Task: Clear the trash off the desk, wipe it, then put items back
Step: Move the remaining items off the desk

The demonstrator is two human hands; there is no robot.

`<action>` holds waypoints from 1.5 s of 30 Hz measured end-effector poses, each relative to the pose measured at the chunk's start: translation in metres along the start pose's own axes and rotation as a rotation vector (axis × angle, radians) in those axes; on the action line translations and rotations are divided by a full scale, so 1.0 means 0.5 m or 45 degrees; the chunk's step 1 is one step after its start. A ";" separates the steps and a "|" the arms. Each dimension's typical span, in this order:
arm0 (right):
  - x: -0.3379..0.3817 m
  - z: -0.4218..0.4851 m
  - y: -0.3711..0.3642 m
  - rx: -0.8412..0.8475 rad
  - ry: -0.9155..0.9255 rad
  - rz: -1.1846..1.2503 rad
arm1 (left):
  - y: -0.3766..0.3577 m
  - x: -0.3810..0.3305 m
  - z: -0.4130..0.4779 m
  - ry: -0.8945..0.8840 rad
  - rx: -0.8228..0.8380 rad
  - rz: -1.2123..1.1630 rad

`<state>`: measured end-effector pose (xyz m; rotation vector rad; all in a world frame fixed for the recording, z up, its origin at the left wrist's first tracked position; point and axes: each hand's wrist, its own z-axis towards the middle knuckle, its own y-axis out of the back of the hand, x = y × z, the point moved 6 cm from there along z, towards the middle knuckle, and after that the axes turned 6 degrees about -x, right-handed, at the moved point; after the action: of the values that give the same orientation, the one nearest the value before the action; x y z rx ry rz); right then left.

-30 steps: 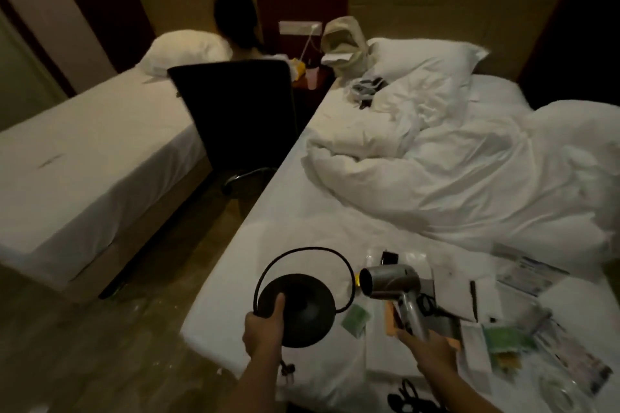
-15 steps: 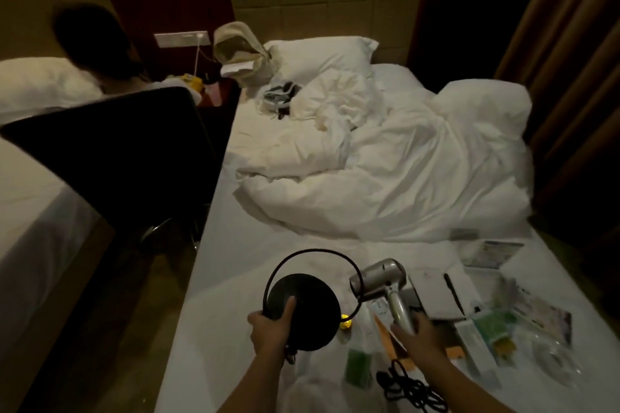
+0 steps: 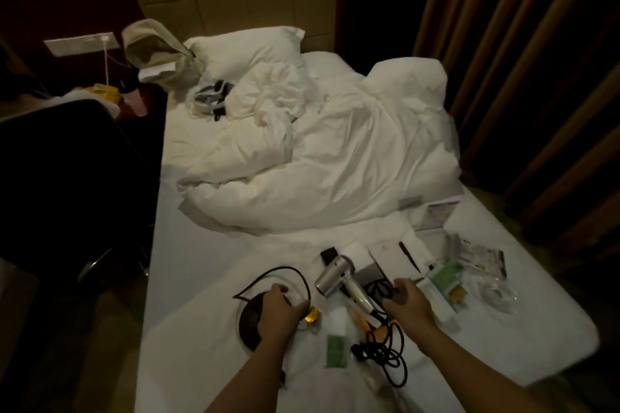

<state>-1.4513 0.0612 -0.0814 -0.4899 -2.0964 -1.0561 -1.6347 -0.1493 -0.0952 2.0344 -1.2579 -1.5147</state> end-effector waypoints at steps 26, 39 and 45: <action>-0.613 -0.256 0.877 -0.707 -0.353 0.353 | -0.693 -0.550 -0.631 -0.913 0.555 0.398; -1.029 -0.627 1.177 -1.449 -0.875 0.619 | -1.211 -0.719 -1.234 -1.481 1.223 0.865; -1.203 -0.748 1.300 -1.623 -1.153 0.632 | -1.420 -0.742 -1.514 -1.708 1.437 0.977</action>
<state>-0.4940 0.1363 -0.0375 -2.2886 -1.4325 -1.9640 -0.6578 0.3601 -0.0546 0.1483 -3.3538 -1.8169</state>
